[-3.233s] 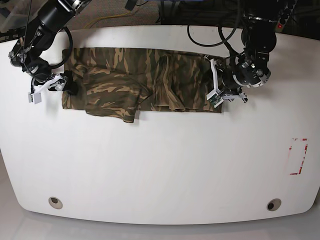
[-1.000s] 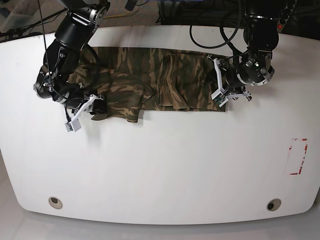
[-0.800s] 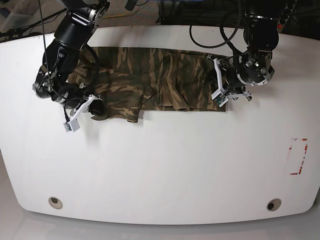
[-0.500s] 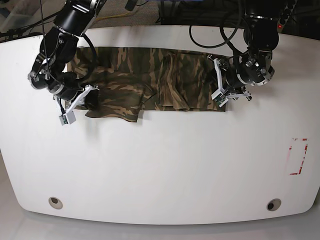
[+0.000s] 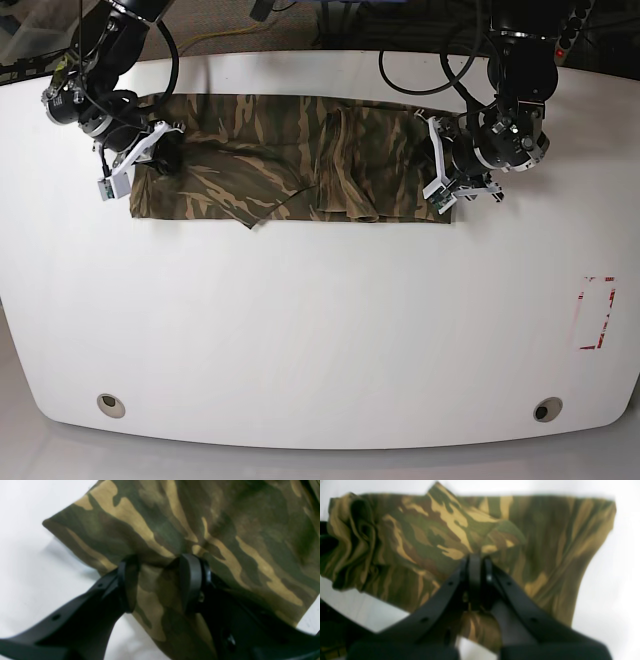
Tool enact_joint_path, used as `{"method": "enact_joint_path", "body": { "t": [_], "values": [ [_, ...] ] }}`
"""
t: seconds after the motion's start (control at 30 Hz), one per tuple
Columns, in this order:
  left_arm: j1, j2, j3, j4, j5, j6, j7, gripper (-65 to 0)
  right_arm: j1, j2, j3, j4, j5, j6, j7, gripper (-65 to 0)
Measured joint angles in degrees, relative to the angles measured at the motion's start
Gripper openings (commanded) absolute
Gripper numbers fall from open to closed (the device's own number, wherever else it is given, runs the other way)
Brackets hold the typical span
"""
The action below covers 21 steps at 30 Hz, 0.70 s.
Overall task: Fold the T-shirt properly
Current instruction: 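Grasp the strip's other end with the right gripper and smooth it flat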
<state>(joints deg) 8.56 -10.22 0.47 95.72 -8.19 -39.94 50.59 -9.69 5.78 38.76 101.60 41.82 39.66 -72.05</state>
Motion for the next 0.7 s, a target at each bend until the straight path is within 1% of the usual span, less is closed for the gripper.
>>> {"method": "enact_joint_path", "body": {
  "t": [0.1,0.13,0.17,0.2,0.27,0.33,0.37,0.43,0.5,0.53,0.57,0.63,0.7],
  "values": [
    [0.00,-0.02,0.00,0.00,0.00,0.00,-0.13,-40.7,-1.66,-0.09,0.04,-0.07,0.00,0.02,0.00,-65.0],
    [0.00,-0.02,0.00,0.00,0.00,0.00,-0.11,-40.7,-2.14,-0.07,0.04,-0.07,0.02,0.02,0.04,-62.6],
    [0.00,-0.02,0.00,0.00,0.00,-0.02,-0.09,-40.7,-2.62,-0.04,0.04,-0.09,0.00,0.02,0.13,-57.7],
    [0.00,-0.02,0.00,0.00,0.00,0.00,-0.11,-40.7,-2.97,-0.07,0.04,-0.13,-0.02,0.02,0.26,-49.9],
    [0.00,-0.02,0.00,0.00,0.00,0.00,-0.11,-40.7,-3.41,-0.02,0.17,-1.40,-1.44,0.28,0.74,-38.8],
    [-0.02,-0.02,0.00,0.00,0.00,0.00,-0.11,-40.7,-3.10,0.24,1.70,-3.69,-3.32,0.33,0.79,-29.0],
    [0.00,-0.02,0.00,0.00,0.00,0.00,-0.13,-40.7,-2.97,0.37,3.04,-4.63,-4.22,0.33,0.92,-24.9],
    [0.00,-0.04,0.00,0.00,0.00,0.00,-0.11,-40.7,-2.84,1.53,7.50,-6.36,-5.66,0.00,0.92,-20.5],
    [0.00,-0.04,0.00,0.00,0.04,0.00,-0.04,-40.7,-3.10,2.71,9.68,-6.45,-5.53,-0.04,-0.02,-16.0],
    [0.00,-0.02,0.00,0.00,0.07,0.00,-0.04,-40.7,-3.23,3.50,10.19,-6.45,-4.96,-0.04,-0.07,-14.1],
    [0.00,-0.04,0.00,0.00,0.02,0.00,-0.09,-40.7,-3.30,4.48,10.36,-6.45,-3.08,-0.07,-0.20,-12.0],
    [0.00,-0.04,0.00,0.00,0.02,0.00,-0.13,-40.7,-3.39,6.58,10.12,-6.54,4.09,0.04,-0.15,-8.2],
    [0.00,-0.02,0.00,-0.02,0.02,0.00,-0.11,-40.7,-3.17,8.17,10.05,-7.34,8.52,0.04,-0.26,-4.6]
  ]
}}
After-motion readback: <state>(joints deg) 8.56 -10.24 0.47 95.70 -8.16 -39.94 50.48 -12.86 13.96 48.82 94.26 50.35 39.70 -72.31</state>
